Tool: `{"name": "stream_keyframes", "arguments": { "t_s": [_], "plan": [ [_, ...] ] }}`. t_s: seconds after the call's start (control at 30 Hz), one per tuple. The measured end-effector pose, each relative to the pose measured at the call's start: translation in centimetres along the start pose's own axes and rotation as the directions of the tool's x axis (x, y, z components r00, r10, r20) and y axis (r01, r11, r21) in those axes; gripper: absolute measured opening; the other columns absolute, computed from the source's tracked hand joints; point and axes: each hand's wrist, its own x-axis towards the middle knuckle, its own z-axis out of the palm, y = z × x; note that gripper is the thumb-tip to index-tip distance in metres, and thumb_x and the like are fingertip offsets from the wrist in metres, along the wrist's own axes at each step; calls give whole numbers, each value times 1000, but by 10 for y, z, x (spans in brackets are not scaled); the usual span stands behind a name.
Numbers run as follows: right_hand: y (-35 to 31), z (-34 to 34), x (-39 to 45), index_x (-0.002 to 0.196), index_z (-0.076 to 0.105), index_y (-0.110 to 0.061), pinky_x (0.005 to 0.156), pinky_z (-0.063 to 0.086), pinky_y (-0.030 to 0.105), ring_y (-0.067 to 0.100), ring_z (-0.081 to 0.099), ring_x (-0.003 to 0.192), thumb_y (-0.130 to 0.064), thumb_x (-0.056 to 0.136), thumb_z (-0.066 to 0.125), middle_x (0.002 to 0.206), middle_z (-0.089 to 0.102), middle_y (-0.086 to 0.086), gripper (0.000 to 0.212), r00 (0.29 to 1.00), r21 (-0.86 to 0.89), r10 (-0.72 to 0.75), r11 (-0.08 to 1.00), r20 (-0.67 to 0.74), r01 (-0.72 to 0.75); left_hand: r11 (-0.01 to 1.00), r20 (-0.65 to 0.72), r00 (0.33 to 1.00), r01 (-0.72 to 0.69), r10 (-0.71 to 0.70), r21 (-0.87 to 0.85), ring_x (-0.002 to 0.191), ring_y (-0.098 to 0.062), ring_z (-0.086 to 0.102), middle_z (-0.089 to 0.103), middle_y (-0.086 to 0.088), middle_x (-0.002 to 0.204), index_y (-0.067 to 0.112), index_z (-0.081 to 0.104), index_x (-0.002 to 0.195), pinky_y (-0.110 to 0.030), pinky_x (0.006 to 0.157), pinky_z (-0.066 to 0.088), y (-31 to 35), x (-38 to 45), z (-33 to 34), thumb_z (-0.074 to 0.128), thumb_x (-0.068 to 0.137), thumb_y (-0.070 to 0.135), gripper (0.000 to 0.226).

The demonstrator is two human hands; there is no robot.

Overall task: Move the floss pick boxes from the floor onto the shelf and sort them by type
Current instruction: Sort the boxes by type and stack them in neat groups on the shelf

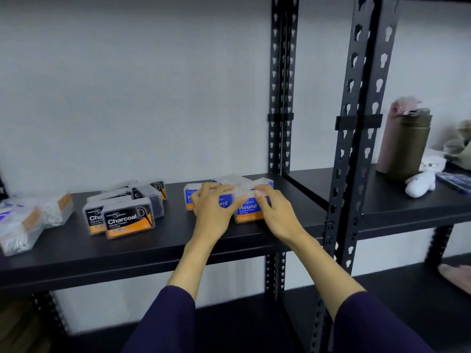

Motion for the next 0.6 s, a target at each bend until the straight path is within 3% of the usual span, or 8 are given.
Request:
{"name": "stream_keyframes", "arguments": {
  "t_s": [0.13, 0.2, 0.33, 0.5, 0.6],
  "plan": [
    [2, -1, 2, 120, 56, -27, 90, 50, 29, 12, 60, 101, -39, 100, 41, 110, 59, 2, 28, 1000, 64, 6, 998, 6, -6, 999, -20, 999, 25, -26, -35, 120, -16, 36, 44, 5, 125, 28, 67, 111, -24, 97, 29, 2, -1, -3, 77, 70, 52, 48],
    [3, 0, 2, 117, 56, -29, 88, 50, 28, 11, 60, 100, -40, 100, 39, 109, 59, 2, 26, 1000, 59, 3, 998, 3, -3, 997, -11, 999, 32, -33, -76, 117, -14, 42, 46, 5, 123, 28, 67, 107, -26, 100, 36, 2, -1, -5, 80, 67, 49, 47],
    [6, 1, 4, 113, 56, -31, 84, 48, 27, 10, 58, 97, -41, 101, 34, 106, 58, 1, 27, 1000, 24, 3, 1000, -15, -2, 980, 31, 998, 59, -54, -189, 100, -3, 44, 42, 5, 117, 21, 63, 105, 3, 73, 38, 7, -4, -9, 86, 65, 34, 48],
    [7, -3, 6, 112, 56, -21, 75, 42, 18, 10, 56, 95, -35, 104, 29, 105, 58, 6, 31, 999, 16, -3, 1000, -51, 4, 937, 45, 986, 165, -159, -307, 101, -9, 53, 54, 3, 113, 23, 57, 94, -14, 71, 43, 3, -1, -13, 84, 67, 36, 40],
    [9, -2, 6, 109, 55, -22, 75, 43, 20, 10, 57, 94, -36, 104, 28, 105, 58, 7, 30, 997, 17, -8, 1000, -75, 10, 902, 142, 973, 221, -181, -371, 88, -4, 56, 57, 7, 101, 16, 56, 98, -9, 55, 46, -2, 2, -19, 83, 72, 23, 38]
  ]
}}
